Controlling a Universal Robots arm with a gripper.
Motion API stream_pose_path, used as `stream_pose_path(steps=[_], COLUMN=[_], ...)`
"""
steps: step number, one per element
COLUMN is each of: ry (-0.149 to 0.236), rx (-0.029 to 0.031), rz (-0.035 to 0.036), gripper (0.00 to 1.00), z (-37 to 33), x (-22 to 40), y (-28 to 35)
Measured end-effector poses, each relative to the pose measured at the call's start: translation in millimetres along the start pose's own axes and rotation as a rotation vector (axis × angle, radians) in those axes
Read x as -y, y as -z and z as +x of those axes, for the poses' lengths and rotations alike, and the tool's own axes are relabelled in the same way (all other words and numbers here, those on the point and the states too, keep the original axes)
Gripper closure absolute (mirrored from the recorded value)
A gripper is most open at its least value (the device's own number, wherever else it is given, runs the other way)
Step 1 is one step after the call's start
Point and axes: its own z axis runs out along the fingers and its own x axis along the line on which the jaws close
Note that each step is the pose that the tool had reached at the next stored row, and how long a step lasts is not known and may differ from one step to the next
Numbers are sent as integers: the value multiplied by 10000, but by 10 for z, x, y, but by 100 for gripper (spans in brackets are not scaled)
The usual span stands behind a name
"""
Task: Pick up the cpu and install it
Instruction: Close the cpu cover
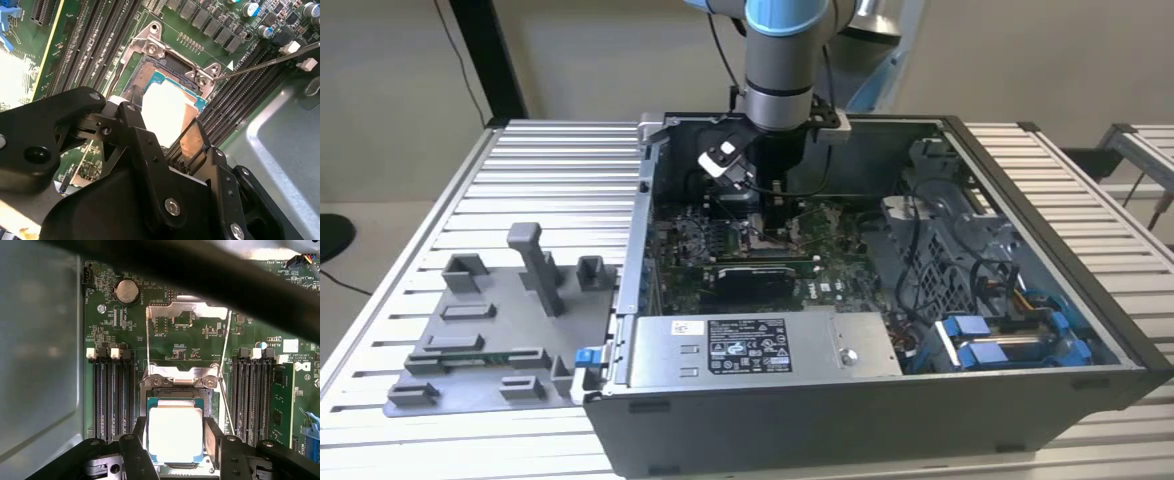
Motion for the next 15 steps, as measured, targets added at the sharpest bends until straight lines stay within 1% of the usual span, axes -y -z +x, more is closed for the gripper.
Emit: stream_pose_path(steps=[3,9,13,15], ry=[0,3,4,4], rx=[20,95,118,140], rz=[-2,-1,0,0], gripper=[100,100,100,100], z=[1,0,-1,-1], x=[-3,-7,-7,-7], y=[-2,-18,-30,-37])
